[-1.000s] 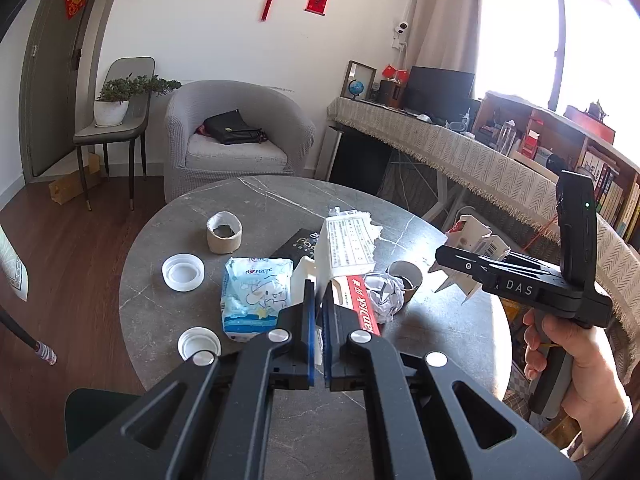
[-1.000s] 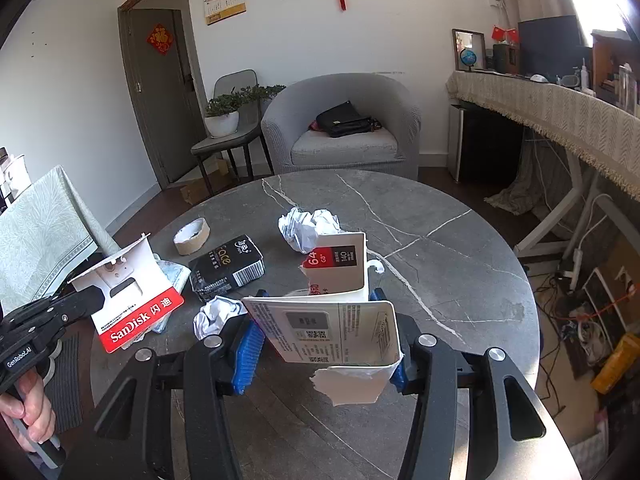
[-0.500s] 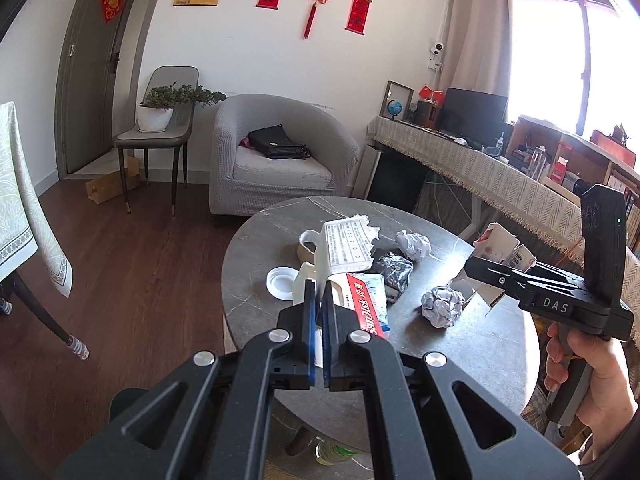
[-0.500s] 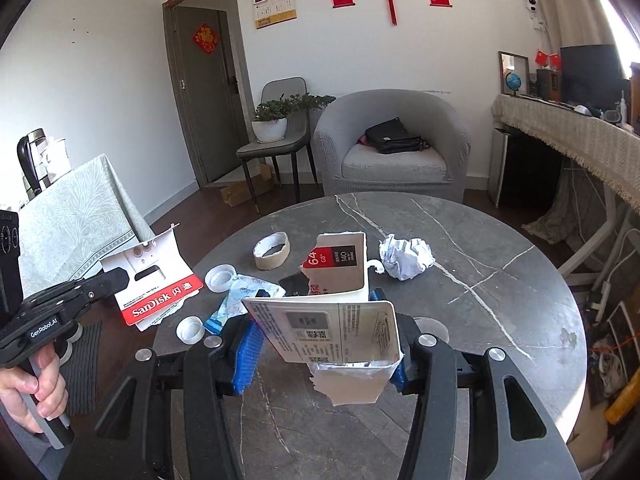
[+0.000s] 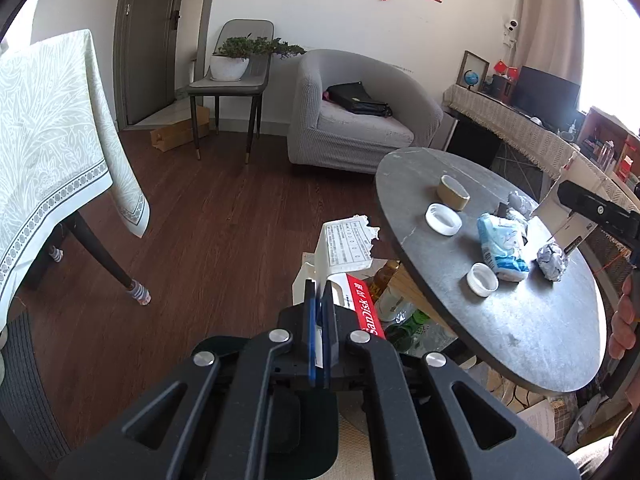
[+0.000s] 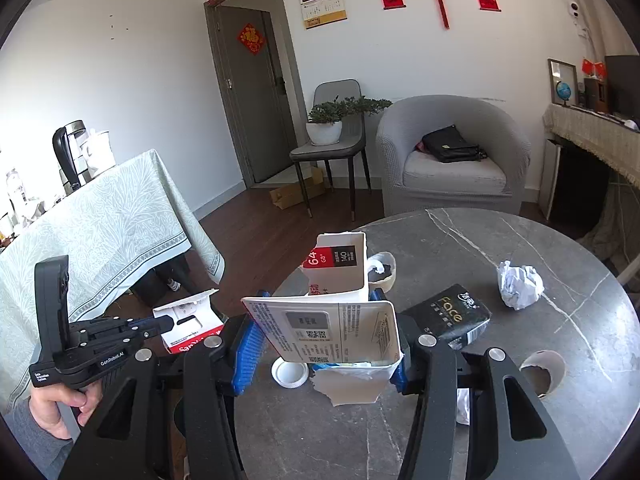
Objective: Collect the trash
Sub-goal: 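Carry the white box with the left tool over the green bin and release, then return the left tool to the table and close on a white bottle cap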
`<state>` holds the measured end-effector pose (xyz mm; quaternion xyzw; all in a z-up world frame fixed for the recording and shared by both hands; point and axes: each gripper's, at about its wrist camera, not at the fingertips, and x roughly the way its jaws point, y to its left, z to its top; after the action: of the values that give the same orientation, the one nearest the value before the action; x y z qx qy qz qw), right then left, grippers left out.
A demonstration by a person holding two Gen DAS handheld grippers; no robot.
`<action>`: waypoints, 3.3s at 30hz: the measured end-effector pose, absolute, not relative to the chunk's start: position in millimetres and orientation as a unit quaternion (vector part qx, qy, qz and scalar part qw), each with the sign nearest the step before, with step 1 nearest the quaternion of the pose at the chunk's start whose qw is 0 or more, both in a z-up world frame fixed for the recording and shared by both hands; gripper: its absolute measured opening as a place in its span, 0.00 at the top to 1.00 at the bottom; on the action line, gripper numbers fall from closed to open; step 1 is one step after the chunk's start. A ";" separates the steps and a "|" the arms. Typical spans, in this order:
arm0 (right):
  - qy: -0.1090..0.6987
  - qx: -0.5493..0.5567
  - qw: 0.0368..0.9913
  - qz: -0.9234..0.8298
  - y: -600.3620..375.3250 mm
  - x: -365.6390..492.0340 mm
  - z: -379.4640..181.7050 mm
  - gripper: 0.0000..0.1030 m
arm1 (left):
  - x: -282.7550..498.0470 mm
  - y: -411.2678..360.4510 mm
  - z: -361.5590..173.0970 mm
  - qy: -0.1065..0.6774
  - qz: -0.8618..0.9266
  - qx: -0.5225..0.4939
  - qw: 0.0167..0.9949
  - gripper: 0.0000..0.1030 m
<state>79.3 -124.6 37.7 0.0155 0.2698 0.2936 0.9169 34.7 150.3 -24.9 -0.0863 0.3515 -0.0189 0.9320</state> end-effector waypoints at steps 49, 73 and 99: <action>0.493 -0.125 0.771 0.383 110.4 69.5 -131.3 0.50 | -5.6 256.8 -55.9 0.394 0.040 -0.131 0.909 0.92; 0.452 -0.126 0.763 0.445 84.2 35.4 -86.1 0.32 | 1.3 235.5 13.9 0.283 0.021 -0.136 0.949 0.84; 0.337 -0.057 0.874 0.346 -86.5 58.6 9.8 0.42 | 34.4 125.7 10.7 0.291 -0.044 -0.083 0.952 0.50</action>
<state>58.6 -86.5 9.8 -0.0569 0.3371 0.3462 0.8737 34.4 125.7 10.7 -0.0830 0.2906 -0.0440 0.9522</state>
